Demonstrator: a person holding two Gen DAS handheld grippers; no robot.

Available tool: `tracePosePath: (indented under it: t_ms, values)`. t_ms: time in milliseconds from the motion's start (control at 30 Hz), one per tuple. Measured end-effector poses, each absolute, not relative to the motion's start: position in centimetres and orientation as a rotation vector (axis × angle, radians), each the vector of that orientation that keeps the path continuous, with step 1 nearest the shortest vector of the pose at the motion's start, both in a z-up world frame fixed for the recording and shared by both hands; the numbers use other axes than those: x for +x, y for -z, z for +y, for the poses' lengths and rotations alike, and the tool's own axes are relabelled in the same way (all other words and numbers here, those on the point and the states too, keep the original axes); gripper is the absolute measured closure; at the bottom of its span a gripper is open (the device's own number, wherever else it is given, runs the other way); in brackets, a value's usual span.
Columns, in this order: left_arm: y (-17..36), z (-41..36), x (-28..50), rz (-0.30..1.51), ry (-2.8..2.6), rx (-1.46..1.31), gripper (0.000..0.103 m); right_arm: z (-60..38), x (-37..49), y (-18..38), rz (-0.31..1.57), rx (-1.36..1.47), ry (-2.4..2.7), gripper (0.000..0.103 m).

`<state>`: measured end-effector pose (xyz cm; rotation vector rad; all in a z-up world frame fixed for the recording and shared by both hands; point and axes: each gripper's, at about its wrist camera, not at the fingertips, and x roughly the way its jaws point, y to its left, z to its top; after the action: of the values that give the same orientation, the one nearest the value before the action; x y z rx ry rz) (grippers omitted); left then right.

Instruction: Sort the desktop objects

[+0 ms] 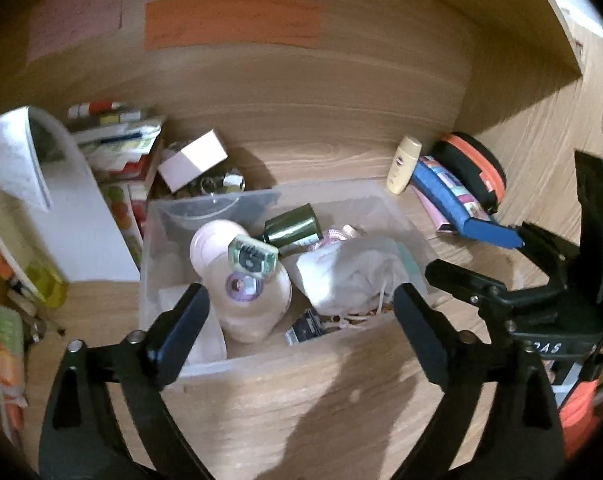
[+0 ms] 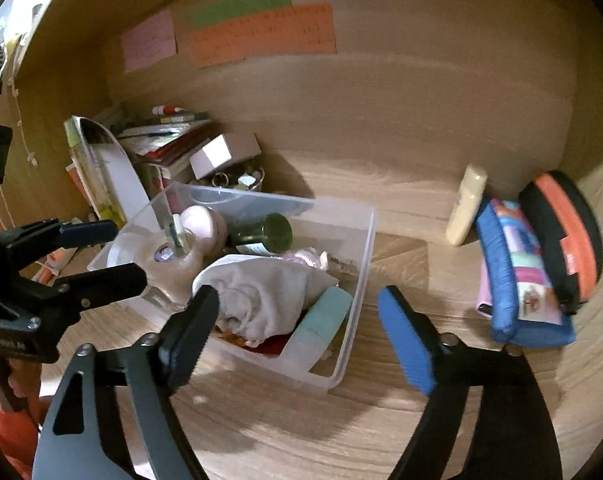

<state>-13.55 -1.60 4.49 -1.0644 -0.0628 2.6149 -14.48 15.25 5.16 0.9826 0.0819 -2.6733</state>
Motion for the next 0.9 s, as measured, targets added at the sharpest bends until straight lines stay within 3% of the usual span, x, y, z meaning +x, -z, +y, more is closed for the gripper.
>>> tracePosePath:
  t_ms: [367, 533, 900]
  values:
    - [-4.9, -3.9, -10.7, -0.069, -2.813, -1.044, 0.008, 14.2, -11.1, -6.2, 0.104, 0.939, 2.688, 0.018]
    - [-4.7, -4.3, -9.9, -0.060, -2.856, -1.049, 0.007, 14.1, -9.8, -6.5, 0.112, 0.879, 2.724, 0.001]
    - [-3.2, -4.0, -9.7, -0.094, -2.834, -1.129, 0.004, 13.8, -9.7, -5.8, 0.091, 0.905, 2.713, 0.001]
